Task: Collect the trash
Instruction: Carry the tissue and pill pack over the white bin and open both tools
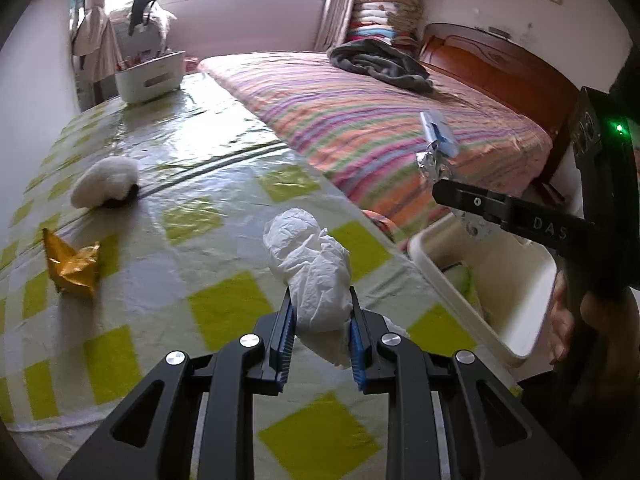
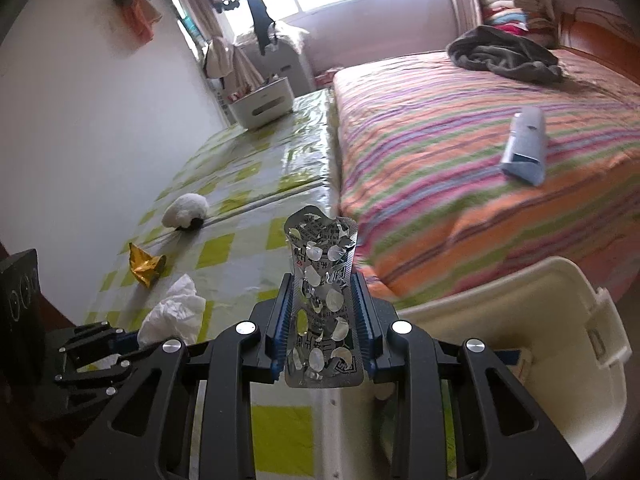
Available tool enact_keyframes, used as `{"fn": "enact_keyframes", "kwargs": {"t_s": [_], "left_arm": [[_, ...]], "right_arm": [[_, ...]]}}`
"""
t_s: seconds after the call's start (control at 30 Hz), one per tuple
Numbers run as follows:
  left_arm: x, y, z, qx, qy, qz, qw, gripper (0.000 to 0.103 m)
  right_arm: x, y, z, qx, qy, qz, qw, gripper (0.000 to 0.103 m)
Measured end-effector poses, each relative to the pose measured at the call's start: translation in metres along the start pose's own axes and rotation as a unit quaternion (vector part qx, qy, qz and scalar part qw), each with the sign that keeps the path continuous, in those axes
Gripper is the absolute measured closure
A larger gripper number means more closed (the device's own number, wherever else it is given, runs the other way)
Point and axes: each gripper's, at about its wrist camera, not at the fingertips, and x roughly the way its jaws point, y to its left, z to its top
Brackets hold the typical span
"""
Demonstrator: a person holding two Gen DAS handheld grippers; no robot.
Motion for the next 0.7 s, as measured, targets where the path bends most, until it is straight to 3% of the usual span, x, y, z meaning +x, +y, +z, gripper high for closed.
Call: {"fn": "enact_keyframes", "kwargs": {"t_s": [0.3, 0.7], "left_arm": [[0.005, -0.046, 0.003, 0.03, 0.002, -0.03, 0.9991, 0.08], [0.009, -0.096, 0.011, 0.063, 0.001, -0.069, 0.9956, 0.08]], "right_arm": [[-0.023, -0.026, -0.011, 0.028, -0.021, -0.02, 0.999, 0.075], [-0.057, -0.072, -0.021, 0.056, -0.06, -0.08, 0.993, 0.073]]}}
